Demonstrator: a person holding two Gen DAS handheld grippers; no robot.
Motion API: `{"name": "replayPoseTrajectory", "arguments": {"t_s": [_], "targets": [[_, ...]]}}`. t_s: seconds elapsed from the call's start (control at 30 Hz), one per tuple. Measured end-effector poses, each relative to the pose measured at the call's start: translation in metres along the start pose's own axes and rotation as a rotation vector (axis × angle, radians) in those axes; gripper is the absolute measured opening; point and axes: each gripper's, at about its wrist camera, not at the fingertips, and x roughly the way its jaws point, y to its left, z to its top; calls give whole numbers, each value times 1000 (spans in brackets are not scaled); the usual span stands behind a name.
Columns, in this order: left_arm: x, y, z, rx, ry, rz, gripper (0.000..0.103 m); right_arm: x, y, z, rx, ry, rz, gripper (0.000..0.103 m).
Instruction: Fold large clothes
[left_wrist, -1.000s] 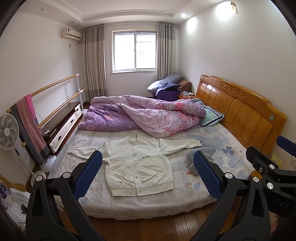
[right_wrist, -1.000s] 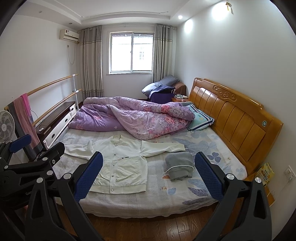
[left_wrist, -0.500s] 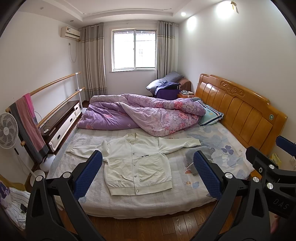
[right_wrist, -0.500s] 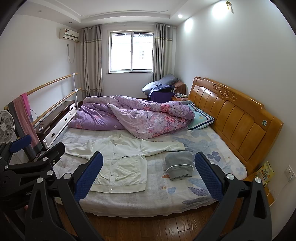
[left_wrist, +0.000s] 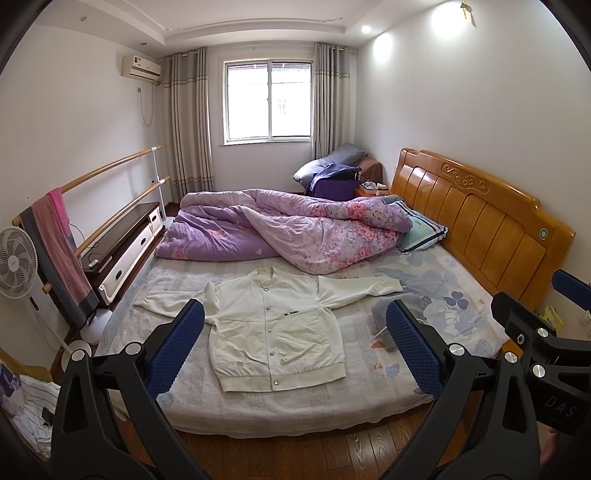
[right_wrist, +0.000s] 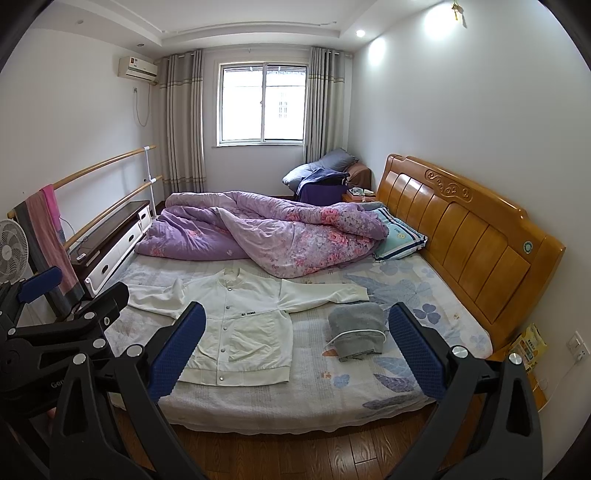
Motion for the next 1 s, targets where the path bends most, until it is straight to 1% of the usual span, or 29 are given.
{"name": "replayPoseTrajectory", "arguments": {"t_s": [0.8,1.0], "targets": [[3,2,-2,-1,7,3,98,7,-2,-2,1,13,1,96],[7,2,-5,0,20,8,98,8,-2,-2,1,18,3,96]]}}
